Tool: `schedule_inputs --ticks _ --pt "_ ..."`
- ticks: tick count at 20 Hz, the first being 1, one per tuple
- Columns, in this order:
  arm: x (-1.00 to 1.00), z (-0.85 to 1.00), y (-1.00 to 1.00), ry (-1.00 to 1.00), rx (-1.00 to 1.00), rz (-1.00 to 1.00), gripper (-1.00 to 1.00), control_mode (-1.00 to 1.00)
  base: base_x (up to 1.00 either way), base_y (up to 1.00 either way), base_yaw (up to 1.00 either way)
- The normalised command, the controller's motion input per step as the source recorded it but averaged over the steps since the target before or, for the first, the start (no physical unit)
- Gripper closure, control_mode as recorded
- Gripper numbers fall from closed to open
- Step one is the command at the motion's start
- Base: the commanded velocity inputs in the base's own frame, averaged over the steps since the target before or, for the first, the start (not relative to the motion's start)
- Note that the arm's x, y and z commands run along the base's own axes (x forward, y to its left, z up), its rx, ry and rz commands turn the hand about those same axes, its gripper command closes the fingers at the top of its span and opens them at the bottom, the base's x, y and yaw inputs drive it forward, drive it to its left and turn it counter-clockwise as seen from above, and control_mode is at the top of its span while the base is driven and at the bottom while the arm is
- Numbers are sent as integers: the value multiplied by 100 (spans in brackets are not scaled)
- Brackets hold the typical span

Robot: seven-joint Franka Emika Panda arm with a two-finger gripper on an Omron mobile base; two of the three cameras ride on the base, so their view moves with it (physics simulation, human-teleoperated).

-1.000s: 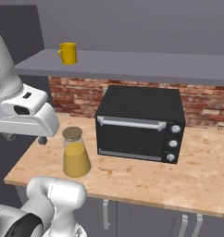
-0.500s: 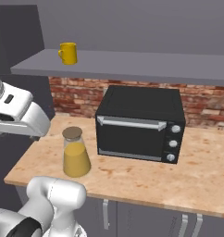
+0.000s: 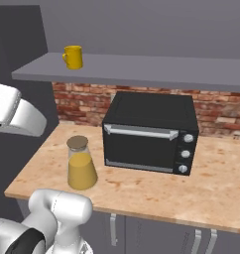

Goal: There is a tray on the dining counter. Grab the cup, mug, and pitcher and place them on the tray. The pitcher may be placed next to the tray if it cannot fit the tray.

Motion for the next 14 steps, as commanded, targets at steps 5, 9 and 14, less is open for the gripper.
schedule_inputs --ticks 5,9,14 --pt "4 0 4 -16 0 0 -100 -100 0 0 0" --pt "1 2 2 -18 0 0 -100 -100 0 0 0" --pt "0 13 11 -23 0 1 -100 -100 0 0 0"
